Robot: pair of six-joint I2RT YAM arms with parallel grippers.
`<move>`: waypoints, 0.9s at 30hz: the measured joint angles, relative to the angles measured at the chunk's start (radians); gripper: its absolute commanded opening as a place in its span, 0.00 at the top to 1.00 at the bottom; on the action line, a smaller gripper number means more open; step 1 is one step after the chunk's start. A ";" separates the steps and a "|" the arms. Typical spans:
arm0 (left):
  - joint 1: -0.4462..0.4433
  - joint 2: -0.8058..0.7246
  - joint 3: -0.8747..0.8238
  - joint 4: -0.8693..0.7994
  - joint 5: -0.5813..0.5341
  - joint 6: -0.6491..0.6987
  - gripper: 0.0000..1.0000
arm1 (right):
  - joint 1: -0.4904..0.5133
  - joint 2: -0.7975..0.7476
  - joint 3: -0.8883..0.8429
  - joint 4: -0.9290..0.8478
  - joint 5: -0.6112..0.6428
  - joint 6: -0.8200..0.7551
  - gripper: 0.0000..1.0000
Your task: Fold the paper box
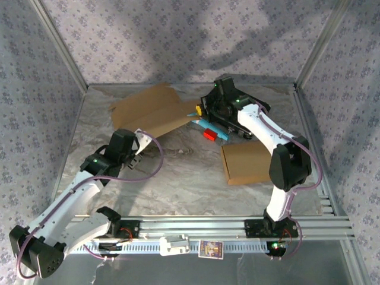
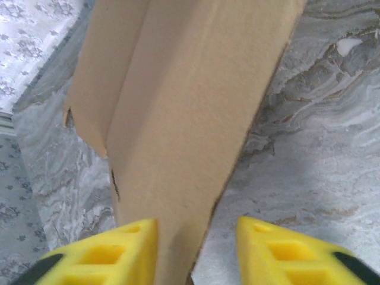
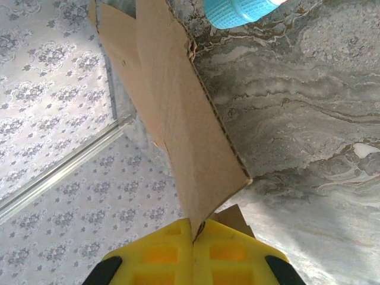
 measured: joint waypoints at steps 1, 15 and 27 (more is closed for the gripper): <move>0.000 0.000 0.000 0.012 -0.004 0.011 0.90 | 0.000 0.000 0.002 -0.005 -0.001 0.000 1.00; -0.002 0.057 0.174 -0.020 -0.071 -0.086 1.00 | -0.048 -0.076 0.021 -0.006 0.073 -0.200 0.37; -0.002 0.072 0.523 -0.187 0.079 -0.250 1.00 | -0.094 -0.374 0.131 -0.052 0.317 -0.459 0.33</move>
